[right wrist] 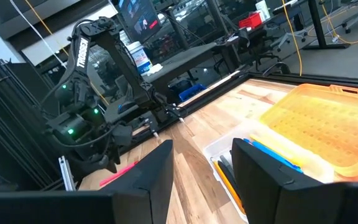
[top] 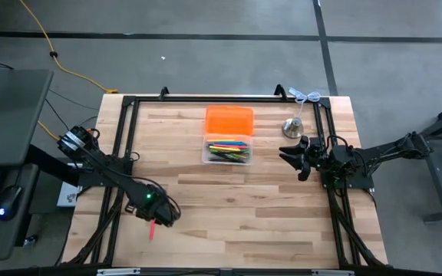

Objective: Pick & place school supplies into a supply box
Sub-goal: Put the pink pen into the orange supply box

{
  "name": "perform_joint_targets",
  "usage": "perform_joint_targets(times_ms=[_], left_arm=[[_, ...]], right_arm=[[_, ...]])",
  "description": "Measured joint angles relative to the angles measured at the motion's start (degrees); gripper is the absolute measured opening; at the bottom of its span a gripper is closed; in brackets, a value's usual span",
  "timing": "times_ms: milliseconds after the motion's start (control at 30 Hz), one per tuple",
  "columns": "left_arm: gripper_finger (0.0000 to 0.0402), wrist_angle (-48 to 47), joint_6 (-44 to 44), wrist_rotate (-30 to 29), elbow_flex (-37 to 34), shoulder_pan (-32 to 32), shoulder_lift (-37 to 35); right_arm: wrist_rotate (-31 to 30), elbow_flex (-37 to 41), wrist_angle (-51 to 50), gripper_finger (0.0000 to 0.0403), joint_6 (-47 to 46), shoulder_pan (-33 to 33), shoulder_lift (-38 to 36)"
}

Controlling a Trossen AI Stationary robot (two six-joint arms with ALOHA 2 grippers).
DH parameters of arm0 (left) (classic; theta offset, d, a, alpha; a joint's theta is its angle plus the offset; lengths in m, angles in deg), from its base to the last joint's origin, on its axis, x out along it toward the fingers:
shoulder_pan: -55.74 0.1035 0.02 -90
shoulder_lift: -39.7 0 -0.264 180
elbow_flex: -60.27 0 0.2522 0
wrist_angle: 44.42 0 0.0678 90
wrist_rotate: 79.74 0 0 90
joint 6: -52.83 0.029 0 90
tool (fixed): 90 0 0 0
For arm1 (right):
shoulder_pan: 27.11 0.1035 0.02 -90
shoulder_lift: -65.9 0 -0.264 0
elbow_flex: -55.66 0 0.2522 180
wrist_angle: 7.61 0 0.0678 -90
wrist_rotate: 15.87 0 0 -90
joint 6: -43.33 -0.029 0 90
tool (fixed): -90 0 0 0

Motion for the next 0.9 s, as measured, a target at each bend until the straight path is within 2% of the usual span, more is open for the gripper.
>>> perform_joint_targets(times_ms=[100, 500, 900], left_arm=[[0.0195, 0.4, 0.0, 0.1, -0.9, 0.0, 0.0], [0.0195, 12.0, 0.0, 0.3, -7.8, 0.1, -0.3], [0.0195, 14.3, 4.6, 0.7, -8.9, 0.2, -0.2]], right_arm=[[0.0, 0.0, 0.0, 0.014, 0.0, 0.0, 0.0], [0.0, 0.0, 0.0, 0.014, 0.0, 0.0, 0.0], [-0.5, 0.0, 0.0, 0.014, 0.0, 0.0, 0.0]])
